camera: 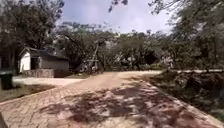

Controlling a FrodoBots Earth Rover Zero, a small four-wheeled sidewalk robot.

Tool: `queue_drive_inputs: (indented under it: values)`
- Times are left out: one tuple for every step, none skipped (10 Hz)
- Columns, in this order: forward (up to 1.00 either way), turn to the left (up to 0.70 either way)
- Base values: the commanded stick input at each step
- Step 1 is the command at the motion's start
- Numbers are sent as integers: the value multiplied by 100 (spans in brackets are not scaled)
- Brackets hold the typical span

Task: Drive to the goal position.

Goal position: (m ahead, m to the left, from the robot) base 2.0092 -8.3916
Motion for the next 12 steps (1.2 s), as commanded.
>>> queue_drive_inputs:
  values:
    - [70,0]
    - [70,0]
    - [70,0]
    - [70,0]
    - [70,0]
    - [70,0]
    - [70,0]
    - [70,0]
    - [70,0]
    - [70,0]
    - [70,0]
    - [70,0]
